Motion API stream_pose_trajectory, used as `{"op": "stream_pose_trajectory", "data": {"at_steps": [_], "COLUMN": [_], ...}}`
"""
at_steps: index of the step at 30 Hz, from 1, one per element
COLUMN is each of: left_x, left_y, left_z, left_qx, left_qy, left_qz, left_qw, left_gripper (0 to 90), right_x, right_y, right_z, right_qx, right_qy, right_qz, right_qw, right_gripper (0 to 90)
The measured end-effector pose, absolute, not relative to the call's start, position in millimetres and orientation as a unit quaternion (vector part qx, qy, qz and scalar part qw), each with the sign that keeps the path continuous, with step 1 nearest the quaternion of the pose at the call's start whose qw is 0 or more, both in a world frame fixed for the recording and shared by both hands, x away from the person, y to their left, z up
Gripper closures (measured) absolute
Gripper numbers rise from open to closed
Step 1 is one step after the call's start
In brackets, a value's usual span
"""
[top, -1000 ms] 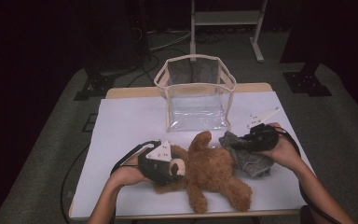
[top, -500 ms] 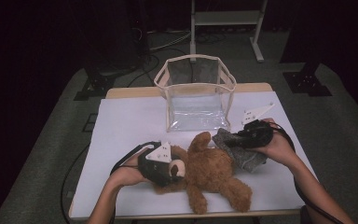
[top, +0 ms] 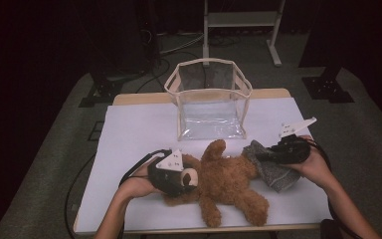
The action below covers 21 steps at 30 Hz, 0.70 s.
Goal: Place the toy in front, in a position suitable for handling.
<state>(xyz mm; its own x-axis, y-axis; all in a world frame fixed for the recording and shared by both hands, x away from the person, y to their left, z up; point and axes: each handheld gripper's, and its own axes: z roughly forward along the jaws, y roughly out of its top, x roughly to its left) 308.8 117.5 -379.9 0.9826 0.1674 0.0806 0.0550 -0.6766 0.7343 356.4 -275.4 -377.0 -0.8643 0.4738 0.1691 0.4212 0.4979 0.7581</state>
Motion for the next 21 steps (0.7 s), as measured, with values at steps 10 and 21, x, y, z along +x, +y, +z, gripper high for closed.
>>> {"op": "stream_pose_trajectory", "data": {"at_steps": [10, 21], "left_x": [316, 321], "left_y": [118, 116], "left_z": [-382, -383], "left_qx": [0.904, 0.896], "left_qy": [0.094, 0.119], "left_qz": [0.083, 0.087], "left_qw": [0.408, 0.419], "left_gripper": [32.8, 32.9], "right_x": [337, 324], "right_y": [-239, -263], "right_z": [-366, -409], "right_qx": [0.19, 0.234], "right_qy": [0.879, 0.864], "right_qz": [0.436, 0.445], "right_qw": [0.027, -0.011], "right_gripper": [74.3, 74.6]}}
